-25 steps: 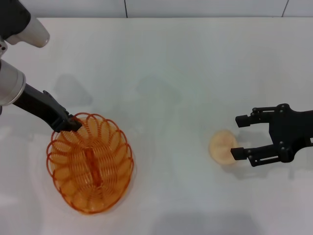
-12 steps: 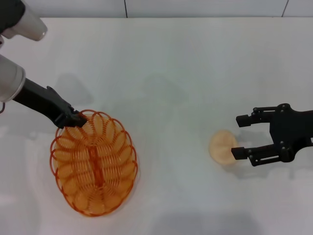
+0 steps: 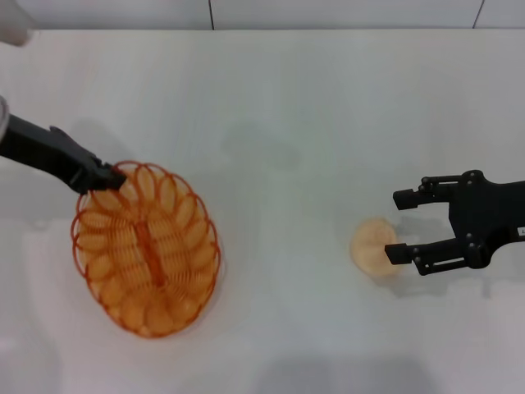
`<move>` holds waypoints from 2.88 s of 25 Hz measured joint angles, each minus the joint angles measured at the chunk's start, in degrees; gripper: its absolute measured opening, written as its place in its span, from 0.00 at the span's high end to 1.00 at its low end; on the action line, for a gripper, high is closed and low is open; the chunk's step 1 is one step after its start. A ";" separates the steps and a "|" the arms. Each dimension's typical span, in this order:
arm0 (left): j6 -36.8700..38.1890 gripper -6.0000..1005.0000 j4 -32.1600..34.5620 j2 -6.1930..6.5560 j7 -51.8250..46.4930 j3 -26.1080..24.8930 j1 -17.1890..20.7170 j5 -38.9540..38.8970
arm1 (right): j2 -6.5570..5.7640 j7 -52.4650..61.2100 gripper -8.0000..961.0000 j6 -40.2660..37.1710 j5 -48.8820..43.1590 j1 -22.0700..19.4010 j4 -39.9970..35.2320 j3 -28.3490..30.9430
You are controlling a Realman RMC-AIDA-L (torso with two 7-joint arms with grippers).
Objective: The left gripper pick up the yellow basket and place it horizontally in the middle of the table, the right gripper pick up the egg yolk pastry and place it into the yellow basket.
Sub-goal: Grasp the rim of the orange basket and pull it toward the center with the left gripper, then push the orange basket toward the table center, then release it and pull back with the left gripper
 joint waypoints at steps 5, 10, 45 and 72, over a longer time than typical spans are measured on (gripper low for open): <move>0.51 0.91 1.80 -0.08 -2.93 -1.81 0.30 -2.74 | 0.00 0.00 0.17 0.01 0.14 0.05 0.00 0.01; 0.53 0.91 3.72 -0.32 -7.06 -1.78 0.69 -4.74 | 0.00 0.00 0.17 0.00 0.22 0.06 0.00 0.05; -8.54 0.91 4.04 -2.36 -47.74 -0.19 0.75 0.98 | -0.01 0.61 0.17 -2.21 0.26 0.14 -0.93 0.28; -22.70 0.91 0.99 -3.05 -56.60 10.36 4.71 -9.95 | -0.18 0.63 0.17 -5.45 0.26 1.37 -2.12 1.23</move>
